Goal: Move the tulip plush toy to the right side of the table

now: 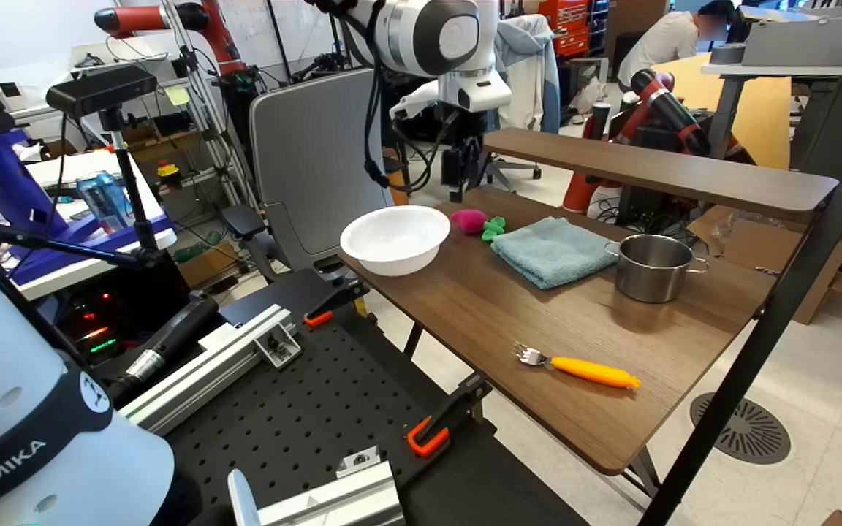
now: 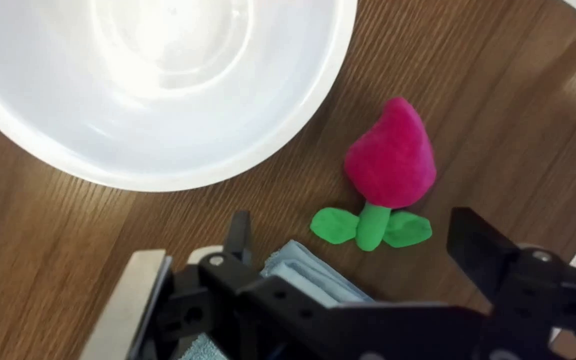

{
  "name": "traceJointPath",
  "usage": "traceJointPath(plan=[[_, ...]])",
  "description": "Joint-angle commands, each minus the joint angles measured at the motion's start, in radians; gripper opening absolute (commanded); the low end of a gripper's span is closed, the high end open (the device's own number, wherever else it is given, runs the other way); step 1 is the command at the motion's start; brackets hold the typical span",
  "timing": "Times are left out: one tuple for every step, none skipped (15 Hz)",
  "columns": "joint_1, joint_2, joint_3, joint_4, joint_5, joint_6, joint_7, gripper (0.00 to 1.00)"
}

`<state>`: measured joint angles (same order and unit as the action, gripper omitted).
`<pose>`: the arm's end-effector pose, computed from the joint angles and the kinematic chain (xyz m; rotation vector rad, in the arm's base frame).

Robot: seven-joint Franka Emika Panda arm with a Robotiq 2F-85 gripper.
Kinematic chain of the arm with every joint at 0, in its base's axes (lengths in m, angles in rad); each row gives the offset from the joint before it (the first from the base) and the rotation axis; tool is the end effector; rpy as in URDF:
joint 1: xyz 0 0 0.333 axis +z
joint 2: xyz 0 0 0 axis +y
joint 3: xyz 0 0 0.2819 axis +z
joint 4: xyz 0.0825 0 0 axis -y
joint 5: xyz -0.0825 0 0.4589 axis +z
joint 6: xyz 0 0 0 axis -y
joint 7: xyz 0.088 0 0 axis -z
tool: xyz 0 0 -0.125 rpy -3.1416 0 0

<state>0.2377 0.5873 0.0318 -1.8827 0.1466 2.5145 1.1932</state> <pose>0.6442 0.1789 0.0933 -2.6271 1.5152 0.0580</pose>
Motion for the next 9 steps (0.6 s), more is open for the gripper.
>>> traceJointPath(plan=[[0.038,0.086,-0.038,0.097,-0.02,-0.029,0.068,1.0],[0.043,0.101,-0.043,0.11,-0.021,-0.032,0.082,1.0],[0.048,0.123,-0.05,0.132,-0.024,-0.039,0.096,1.0],[0.053,0.145,-0.057,0.155,-0.028,-0.046,0.109,1.0],[0.057,0.161,-0.064,0.173,-0.03,-0.052,0.119,1.0],[0.058,0.183,-0.067,0.199,-0.028,-0.06,0.128,1.0],[0.06,0.202,-0.072,0.22,-0.029,-0.067,0.138,1.0],[0.062,0.217,-0.076,0.238,-0.029,-0.08,0.148,1.0],[0.06,0.232,-0.076,0.256,-0.028,-0.09,0.153,1.0]])
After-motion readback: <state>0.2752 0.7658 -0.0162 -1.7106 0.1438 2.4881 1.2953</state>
